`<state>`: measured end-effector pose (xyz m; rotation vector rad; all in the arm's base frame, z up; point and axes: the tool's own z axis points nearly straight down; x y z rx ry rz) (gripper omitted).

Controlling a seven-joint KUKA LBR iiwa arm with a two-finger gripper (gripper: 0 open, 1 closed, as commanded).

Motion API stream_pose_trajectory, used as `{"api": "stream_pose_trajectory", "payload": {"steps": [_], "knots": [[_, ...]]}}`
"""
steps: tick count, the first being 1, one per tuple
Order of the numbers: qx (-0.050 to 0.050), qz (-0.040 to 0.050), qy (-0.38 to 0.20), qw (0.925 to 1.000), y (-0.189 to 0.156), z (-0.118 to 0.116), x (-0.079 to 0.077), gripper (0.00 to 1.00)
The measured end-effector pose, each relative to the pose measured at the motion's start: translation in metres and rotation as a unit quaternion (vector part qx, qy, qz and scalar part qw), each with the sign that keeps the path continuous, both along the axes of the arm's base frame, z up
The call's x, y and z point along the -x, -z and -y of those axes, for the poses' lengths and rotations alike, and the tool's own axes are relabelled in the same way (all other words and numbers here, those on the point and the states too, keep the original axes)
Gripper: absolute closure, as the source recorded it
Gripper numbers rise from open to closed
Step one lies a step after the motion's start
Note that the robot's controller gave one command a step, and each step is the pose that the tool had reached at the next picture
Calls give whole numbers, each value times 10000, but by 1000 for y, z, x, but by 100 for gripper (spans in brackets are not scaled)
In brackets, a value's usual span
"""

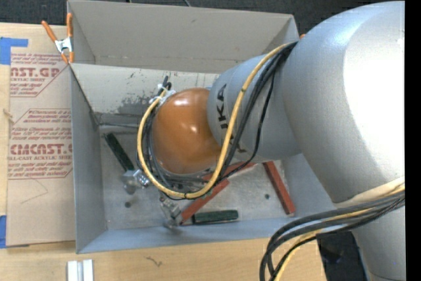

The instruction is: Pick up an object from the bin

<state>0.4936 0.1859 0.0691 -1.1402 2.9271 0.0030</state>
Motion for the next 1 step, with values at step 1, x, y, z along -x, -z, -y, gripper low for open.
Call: {"api": "stream_pose_trajectory", "payload": {"steps": [1], "knots": [[6,-1,-1458,9893,0,57,1,0]]}}
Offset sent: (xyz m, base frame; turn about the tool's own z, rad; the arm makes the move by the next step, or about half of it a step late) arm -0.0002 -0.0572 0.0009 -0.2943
